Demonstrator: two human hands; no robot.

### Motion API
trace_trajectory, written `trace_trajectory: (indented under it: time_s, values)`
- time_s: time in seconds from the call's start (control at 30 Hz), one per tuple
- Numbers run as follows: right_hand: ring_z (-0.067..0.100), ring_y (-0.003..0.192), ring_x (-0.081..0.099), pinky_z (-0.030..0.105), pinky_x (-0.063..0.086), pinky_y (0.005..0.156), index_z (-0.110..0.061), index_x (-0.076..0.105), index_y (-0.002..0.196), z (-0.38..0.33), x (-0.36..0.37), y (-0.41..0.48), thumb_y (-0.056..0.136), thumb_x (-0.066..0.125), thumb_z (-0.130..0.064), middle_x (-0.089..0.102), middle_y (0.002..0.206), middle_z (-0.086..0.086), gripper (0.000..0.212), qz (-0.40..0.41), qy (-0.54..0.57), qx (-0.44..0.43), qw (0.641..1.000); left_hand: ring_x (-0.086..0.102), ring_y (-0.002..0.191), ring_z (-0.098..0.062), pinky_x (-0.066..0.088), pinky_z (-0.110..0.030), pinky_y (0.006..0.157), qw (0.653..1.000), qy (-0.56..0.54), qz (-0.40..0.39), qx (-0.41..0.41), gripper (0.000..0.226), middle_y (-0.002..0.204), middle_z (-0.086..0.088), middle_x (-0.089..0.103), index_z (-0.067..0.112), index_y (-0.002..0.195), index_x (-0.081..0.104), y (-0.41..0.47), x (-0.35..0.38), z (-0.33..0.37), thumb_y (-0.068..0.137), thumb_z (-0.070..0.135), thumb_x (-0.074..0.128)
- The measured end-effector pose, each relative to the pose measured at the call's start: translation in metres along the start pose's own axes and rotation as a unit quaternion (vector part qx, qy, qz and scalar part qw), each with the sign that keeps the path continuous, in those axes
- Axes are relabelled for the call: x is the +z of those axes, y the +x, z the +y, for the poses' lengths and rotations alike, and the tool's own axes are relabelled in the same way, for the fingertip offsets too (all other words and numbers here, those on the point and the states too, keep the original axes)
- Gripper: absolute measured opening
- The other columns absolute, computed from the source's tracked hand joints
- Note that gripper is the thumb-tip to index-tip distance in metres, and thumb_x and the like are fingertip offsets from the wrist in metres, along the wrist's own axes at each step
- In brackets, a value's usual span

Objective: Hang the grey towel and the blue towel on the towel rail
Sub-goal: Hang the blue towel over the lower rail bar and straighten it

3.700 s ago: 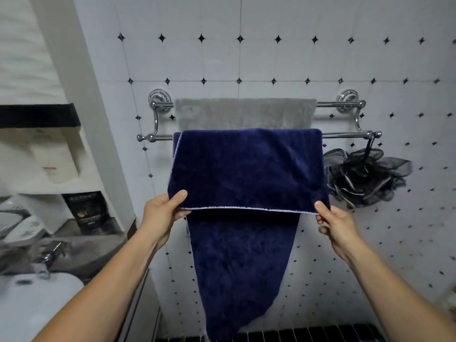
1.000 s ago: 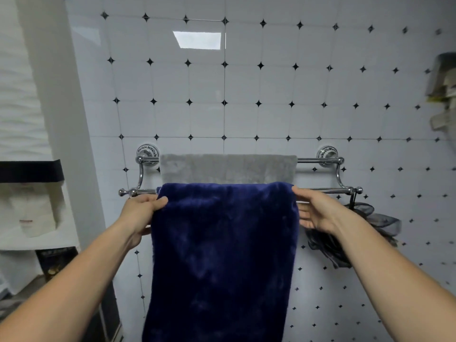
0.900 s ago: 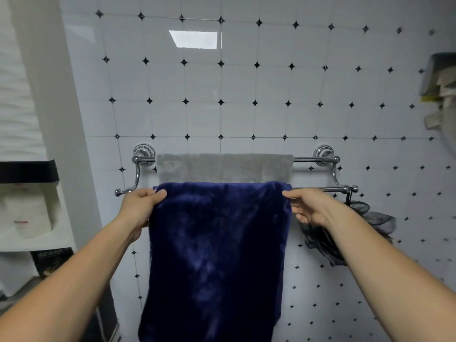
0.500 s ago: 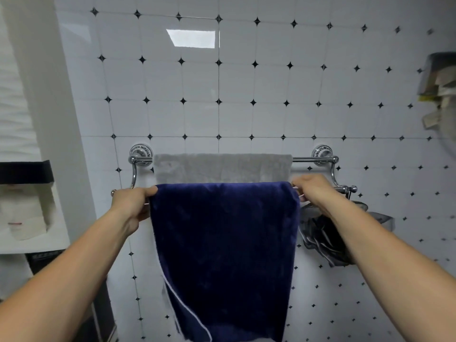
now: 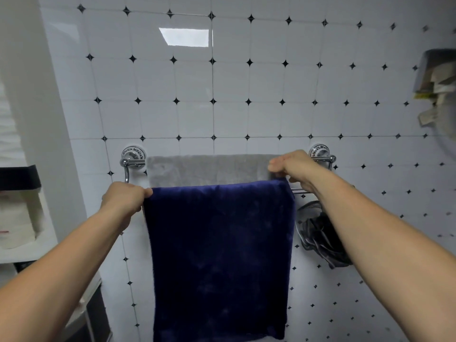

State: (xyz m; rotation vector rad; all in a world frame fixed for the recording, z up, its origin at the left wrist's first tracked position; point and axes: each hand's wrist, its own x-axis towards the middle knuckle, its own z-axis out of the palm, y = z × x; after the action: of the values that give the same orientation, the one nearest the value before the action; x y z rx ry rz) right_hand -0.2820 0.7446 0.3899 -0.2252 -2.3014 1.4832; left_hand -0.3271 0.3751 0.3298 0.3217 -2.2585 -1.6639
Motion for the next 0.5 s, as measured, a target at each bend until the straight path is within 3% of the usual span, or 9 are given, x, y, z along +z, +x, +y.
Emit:
trace_trajectory:
  time_s: [0.07,0.13,0.23,0.37,0.5]
  values:
    - [0.004,0.046,0.057,0.012,0.041,0.045,-0.01,0.067,0.068,0.003,-0.002,0.0,0.079,0.066,0.004,0.064,0.06,-0.002,0.018,-0.008,-0.039,-0.042,0.998,0.069,0.087,-0.039,0.054,-0.051,0.087,1.0,0.013,0.004,0.005,0.025,0.084,-0.025,0.072,-0.005,0.079,0.066,0.006,-0.003,-0.003,0.07,0.017,0.073]
    - [0.009,0.061,0.058,0.021,0.046,0.064,-0.015,0.066,0.064,0.014,-0.013,0.002,0.076,0.065,0.007,0.064,0.065,-0.004,0.025,0.021,-0.145,-0.058,0.987,0.07,0.086,-0.04,0.055,-0.052,0.088,1.0,0.012,0.002,0.001,0.023,0.085,-0.026,0.072,-0.007,0.081,0.066,0.01,-0.005,-0.004,0.071,0.013,0.071]
    - [0.014,0.07,0.061,0.029,0.05,0.075,-0.016,0.07,0.064,0.033,-0.022,-0.002,0.07,0.075,0.0,0.07,0.067,-0.005,0.018,-0.041,-0.265,-0.024,0.963,0.071,0.084,-0.037,0.049,-0.038,0.071,1.0,0.0,-0.013,-0.008,0.023,0.087,-0.024,0.073,-0.006,0.087,0.066,0.009,-0.006,-0.004,0.074,0.013,0.07]
    - [0.017,0.079,0.067,0.036,0.054,0.084,-0.021,0.071,0.071,0.038,-0.015,-0.006,0.058,0.088,-0.019,0.071,0.071,-0.008,0.021,-0.055,-0.284,-0.057,0.956,0.069,0.077,-0.031,0.033,-0.03,0.055,1.0,-0.006,-0.007,-0.008,0.025,0.089,-0.019,0.073,-0.004,0.093,0.066,0.009,-0.003,-0.006,0.077,0.015,0.073]
    - [0.01,0.073,0.063,0.036,0.054,0.084,-0.03,0.073,0.073,0.035,-0.001,-0.008,0.063,0.083,-0.026,0.067,0.066,-0.014,0.015,-0.037,-0.258,-0.107,0.959,0.07,0.081,-0.031,0.035,-0.032,0.059,1.0,0.001,-0.009,-0.005,0.022,0.087,-0.019,0.073,-0.003,0.087,0.066,0.006,-0.001,-0.005,0.077,0.015,0.074]
